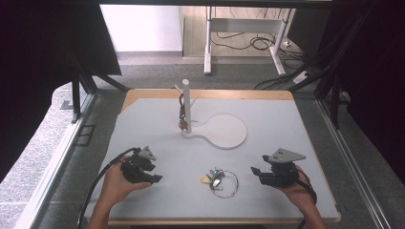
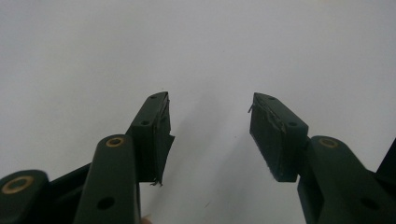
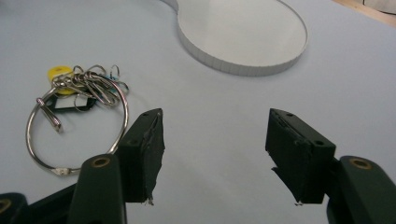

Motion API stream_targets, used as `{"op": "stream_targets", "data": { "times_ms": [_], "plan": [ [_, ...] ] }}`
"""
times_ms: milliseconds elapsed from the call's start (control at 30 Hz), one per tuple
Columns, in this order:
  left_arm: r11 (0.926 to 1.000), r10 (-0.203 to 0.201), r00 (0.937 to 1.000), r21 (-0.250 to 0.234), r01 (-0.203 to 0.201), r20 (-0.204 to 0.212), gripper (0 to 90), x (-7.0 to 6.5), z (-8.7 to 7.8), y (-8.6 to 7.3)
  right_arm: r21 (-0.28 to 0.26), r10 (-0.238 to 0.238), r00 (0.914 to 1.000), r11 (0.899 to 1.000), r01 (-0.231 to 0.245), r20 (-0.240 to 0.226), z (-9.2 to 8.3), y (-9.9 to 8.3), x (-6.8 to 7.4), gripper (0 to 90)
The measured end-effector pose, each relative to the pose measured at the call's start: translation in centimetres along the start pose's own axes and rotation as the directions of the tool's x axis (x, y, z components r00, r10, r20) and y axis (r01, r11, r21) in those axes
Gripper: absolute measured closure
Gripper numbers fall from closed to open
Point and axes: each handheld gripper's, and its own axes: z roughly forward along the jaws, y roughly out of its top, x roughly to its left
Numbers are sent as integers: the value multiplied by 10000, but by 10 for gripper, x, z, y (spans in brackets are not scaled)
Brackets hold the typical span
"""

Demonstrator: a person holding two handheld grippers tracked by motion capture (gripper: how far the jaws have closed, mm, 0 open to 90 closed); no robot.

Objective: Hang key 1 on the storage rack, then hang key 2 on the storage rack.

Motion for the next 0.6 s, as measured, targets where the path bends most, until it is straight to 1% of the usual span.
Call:
{"op": "stream_targets", "data": {
  "times_ms": [33, 100, 200, 233, 300, 333, 367, 433, 500, 533, 600],
  "plan": [
    [9999, -68, 9999, -122, 70, 93, 483, 0, -1, 0, 23, -68, 10000, 10000, 68, -41, 0, 4, 2, 378],
    [9998, -27, 9998, -188, 30, 194, 482, -1, -2, 0, 121, -207, 9997, 9997, 208, -103, -2, 11, 6, 383],
    [9995, -39, 9999, -308, 42, 95, 473, -3, -6, -2, 300, -411, 9988, 9987, 419, -270, -4, 20, 11, 384],
    [9991, -65, 9999, -414, 69, 86, 462, -4, -8, -3, 383, -495, 9983, 9980, 507, -304, -5, 23, 13, 385],
    [9983, -31, 10000, -586, 32, 20, 457, -4, -12, -5, 627, -825, 9959, 9944, 847, -368, -7, 29, 17, 396],
    [9981, -10, 10000, -608, 10, -6, 457, -4, -14, -6, 747, -923, 9949, 9927, 952, -403, -7, 31, 18, 401],
    [9977, -73, 10000, -673, 72, -22, 458, -4, -15, -8, 820, -995, 9938, 9913, 1033, -488, -7, 34, 20, 407],
    [9968, -208, 9998, -779, 205, -35, 458, -4, -16, -10, 942, -1128, 9909, 9884, 1195, -733, -6, 38, 24, 419],
    [9967, -247, 9997, -769, 245, -17, 457, -4, -16, -13, 1096, -1309, 9861, 9838, 1420, -1027, -3, 42, 28, 438],
    [9962, -333, 9994, -808, 331, -10, 457, -5, -16, -15, 1161, -1384, 9832, 9815, 1522, -1189, 0, 43, 31, 452],
    [9959, -351, 9994, -840, 349, -12, 457, -6, -16, -20, 1328, -1522, 9745, 9756, 1748, -1648, 5, 46, 37, 474]
  ]
}}
